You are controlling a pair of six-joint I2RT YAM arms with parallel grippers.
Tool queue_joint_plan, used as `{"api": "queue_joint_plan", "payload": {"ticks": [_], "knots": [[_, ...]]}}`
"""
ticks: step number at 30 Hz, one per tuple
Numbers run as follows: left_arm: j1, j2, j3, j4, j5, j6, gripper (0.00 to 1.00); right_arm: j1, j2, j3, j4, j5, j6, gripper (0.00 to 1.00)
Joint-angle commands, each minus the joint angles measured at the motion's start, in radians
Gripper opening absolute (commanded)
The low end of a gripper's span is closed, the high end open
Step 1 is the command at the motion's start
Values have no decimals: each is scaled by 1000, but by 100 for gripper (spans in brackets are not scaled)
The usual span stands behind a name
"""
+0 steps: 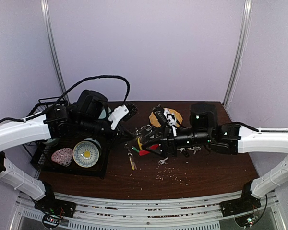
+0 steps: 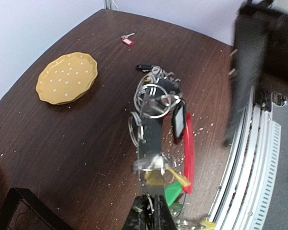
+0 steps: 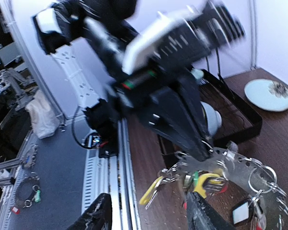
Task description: Put the keys on the keyring
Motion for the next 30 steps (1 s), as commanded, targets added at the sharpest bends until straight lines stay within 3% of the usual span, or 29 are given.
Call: {"api": "queue_joint_plan", "payload": {"ticks": [1,6,8,15,23,30], "knots": [[-6,-16,27,-17,-44,146,0,-4,-155,26,-123,-164,-138,54],[-31,-25,23,-45,15,252,0,-6,-160,128,-303,163,-157,54],[-46,-26,24,-62,23,285,0,-6,-113,185,-389,205,-209,54],[-68,-41,34,-93,77,314,0,-7,81,367,-611,75,-372,56],[-69,-56,20,-77,126,331,0,-21,133,369,-636,33,-418,56],[-69,-72,8,-49,163,339,0,-30,179,380,-633,-37,-415,32]]}}
